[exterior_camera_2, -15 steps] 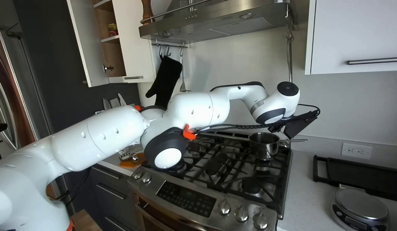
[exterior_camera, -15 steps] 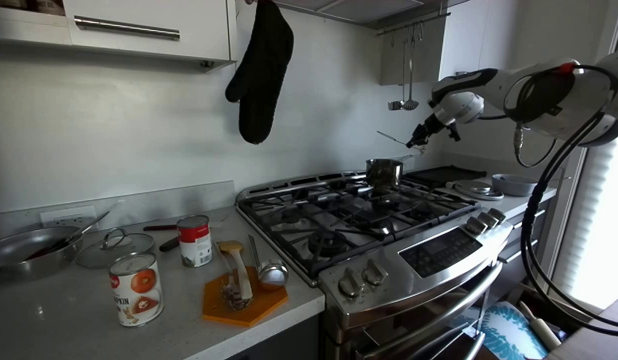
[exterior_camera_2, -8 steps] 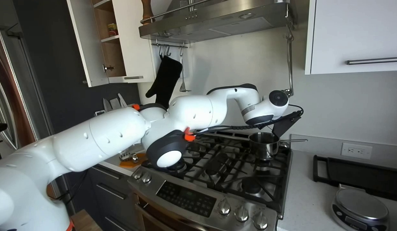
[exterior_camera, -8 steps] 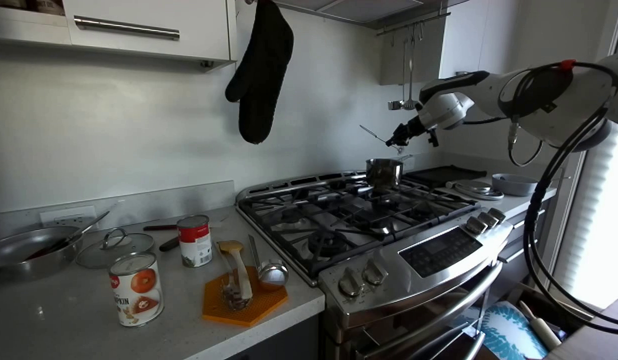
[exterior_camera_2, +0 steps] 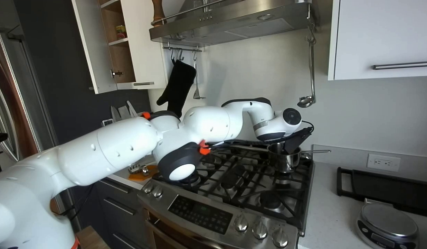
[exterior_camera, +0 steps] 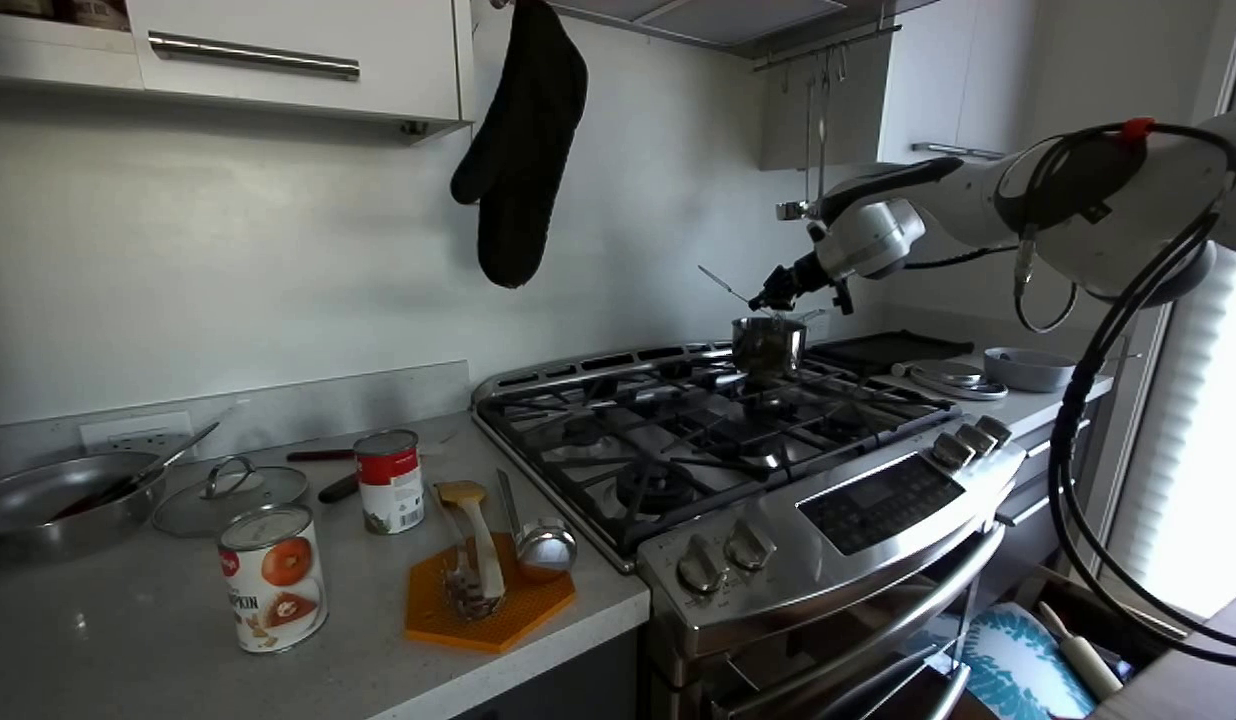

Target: Pick up the stirrer on the right countertop and put it in the pot on the stove plate

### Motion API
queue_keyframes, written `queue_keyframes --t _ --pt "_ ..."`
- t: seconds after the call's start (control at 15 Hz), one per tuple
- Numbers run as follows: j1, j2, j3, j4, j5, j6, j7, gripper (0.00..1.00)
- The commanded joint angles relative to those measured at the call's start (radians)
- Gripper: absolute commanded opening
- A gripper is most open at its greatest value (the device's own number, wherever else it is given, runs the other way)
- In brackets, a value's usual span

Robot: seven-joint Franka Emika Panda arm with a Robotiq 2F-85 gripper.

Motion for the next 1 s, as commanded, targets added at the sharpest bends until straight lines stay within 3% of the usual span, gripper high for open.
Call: queue_keyframes --t 0.0,0.13,0.2,0.27,0.93 --pt "-0.022 -0.004 0.013 -0.065 0.011 0.029 -0.047 0.01" --pt "-0.026 -0.006 0.012 -0.089 0.010 0.044 -0.053 0.01" --pt "-0.028 -0.009 0.011 -0.101 0.010 0.052 -0.055 0.06" --pt "-0.032 -0.011 0.013 -0.110 0.010 0.064 -0.063 0.24" --pt "-0.107 -0.100 0.072 -0.220 0.029 0.095 -0.105 0.77"
